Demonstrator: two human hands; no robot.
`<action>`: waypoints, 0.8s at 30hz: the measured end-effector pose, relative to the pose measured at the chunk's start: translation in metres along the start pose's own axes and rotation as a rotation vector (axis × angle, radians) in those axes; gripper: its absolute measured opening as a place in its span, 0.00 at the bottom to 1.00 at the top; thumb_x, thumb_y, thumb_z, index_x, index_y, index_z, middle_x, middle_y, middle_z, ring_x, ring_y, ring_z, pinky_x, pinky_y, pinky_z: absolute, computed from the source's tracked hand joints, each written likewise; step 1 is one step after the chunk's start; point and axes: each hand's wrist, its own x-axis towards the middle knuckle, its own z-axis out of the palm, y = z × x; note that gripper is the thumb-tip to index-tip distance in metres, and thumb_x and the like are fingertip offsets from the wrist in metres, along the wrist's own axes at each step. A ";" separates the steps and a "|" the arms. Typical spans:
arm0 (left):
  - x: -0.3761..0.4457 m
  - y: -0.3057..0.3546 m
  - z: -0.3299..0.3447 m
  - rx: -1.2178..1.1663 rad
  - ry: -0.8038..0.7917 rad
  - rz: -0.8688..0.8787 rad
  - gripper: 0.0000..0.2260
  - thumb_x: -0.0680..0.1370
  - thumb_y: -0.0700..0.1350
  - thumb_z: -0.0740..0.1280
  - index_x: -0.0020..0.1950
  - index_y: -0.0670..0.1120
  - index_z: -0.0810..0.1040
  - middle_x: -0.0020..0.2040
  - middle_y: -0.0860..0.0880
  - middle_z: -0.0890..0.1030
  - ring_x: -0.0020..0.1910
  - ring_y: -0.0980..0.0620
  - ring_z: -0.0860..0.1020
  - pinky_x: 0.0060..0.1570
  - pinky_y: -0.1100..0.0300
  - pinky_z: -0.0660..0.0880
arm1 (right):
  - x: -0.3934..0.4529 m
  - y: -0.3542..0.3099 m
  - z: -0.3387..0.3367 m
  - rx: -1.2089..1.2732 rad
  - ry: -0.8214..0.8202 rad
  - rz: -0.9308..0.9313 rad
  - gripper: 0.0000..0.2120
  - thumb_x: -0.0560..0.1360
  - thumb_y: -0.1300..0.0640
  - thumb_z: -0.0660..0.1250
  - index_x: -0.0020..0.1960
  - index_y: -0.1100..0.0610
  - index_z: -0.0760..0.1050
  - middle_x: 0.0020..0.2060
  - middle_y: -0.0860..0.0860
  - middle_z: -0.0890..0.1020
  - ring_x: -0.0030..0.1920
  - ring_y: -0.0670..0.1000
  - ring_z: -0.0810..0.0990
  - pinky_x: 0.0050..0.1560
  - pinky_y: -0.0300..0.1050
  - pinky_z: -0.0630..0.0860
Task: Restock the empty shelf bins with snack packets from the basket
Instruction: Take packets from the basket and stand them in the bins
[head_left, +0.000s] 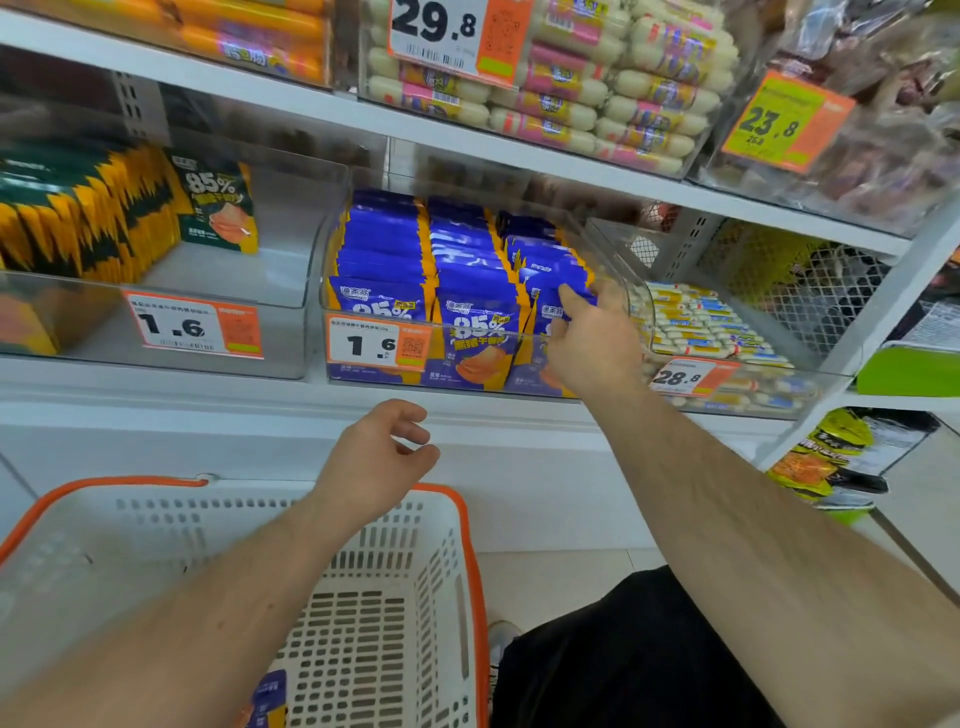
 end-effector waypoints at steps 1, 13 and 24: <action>0.000 -0.001 -0.002 0.000 -0.003 -0.004 0.13 0.76 0.44 0.71 0.58 0.55 0.73 0.50 0.57 0.79 0.43 0.58 0.79 0.27 0.62 0.76 | -0.001 -0.002 0.000 -0.005 0.030 0.001 0.23 0.80 0.52 0.61 0.74 0.53 0.67 0.73 0.58 0.62 0.68 0.60 0.70 0.62 0.54 0.72; -0.020 -0.091 -0.091 0.122 0.031 -0.206 0.13 0.75 0.43 0.71 0.58 0.51 0.75 0.49 0.55 0.81 0.43 0.55 0.80 0.37 0.64 0.73 | -0.084 -0.149 0.091 0.563 0.216 -0.521 0.11 0.69 0.66 0.66 0.51 0.64 0.79 0.49 0.61 0.78 0.47 0.61 0.78 0.46 0.50 0.75; -0.048 -0.200 -0.139 0.232 0.039 -0.500 0.15 0.75 0.44 0.71 0.60 0.48 0.76 0.52 0.52 0.80 0.52 0.51 0.78 0.54 0.55 0.76 | -0.253 -0.221 0.284 0.111 -1.332 -0.387 0.24 0.79 0.60 0.63 0.74 0.55 0.65 0.72 0.56 0.70 0.66 0.57 0.73 0.63 0.52 0.75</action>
